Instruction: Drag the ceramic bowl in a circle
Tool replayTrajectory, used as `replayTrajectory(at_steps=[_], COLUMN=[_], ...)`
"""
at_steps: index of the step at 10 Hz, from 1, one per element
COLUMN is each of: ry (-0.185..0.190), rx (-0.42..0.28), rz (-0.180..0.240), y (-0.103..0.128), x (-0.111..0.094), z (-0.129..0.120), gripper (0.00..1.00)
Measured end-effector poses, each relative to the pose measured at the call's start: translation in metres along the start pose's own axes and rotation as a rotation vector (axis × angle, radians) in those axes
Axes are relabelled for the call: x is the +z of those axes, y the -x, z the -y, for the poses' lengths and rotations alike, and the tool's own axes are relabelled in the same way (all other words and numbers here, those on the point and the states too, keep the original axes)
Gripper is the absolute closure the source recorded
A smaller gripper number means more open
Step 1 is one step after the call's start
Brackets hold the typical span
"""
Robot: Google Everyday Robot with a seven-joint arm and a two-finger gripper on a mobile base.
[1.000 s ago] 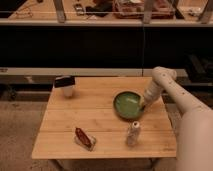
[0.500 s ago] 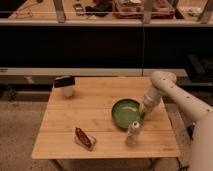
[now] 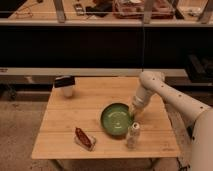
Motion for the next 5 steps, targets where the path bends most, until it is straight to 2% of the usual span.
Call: replayTrajectory(at_steps=[2,5], ry=[-0.023,-0.041], rx=[-0.054,-0.095], rz=[-0.008,-0.036], y=[-0.022,-0.056], x=[0.004,0.001], z=[0.031,0.057], gripper=[1.00,1.00])
